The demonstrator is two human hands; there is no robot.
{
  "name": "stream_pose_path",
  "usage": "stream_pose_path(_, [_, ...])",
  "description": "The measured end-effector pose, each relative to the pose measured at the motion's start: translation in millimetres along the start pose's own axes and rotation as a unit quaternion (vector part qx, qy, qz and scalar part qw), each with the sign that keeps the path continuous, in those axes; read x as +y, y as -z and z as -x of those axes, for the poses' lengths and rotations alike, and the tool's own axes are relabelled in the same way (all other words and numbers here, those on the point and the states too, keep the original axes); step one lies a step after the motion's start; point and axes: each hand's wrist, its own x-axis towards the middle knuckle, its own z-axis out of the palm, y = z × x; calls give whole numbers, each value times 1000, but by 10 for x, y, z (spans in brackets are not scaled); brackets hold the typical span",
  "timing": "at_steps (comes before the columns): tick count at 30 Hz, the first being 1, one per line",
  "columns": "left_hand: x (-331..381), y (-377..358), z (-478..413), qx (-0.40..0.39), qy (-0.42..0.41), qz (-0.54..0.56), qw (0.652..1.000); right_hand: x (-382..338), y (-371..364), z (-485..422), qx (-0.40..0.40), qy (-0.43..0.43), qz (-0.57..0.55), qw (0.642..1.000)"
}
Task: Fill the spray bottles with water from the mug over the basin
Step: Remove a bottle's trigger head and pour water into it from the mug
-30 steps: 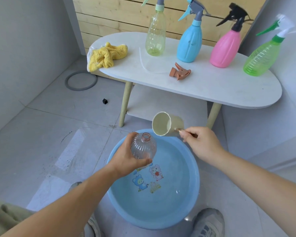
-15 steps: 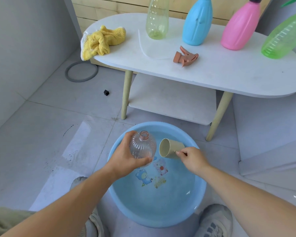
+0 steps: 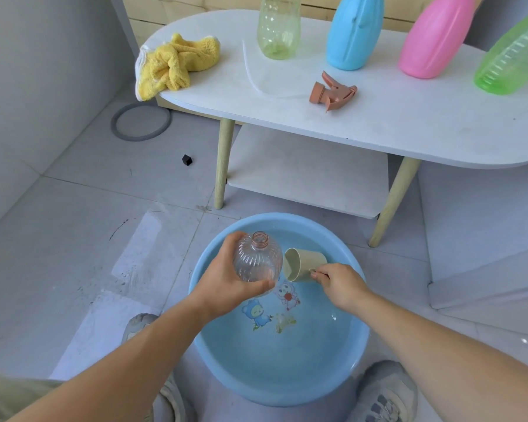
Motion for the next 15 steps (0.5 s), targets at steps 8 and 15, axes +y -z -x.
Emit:
stream_pose_path(8, [-13,20,11,-1,2,7,1000,31,-36,-2,-9,-28,-62,998])
stream_pose_path(15, [-45,33,23,0,-1,23,1000,-28,102,70,4,-39,-160,986])
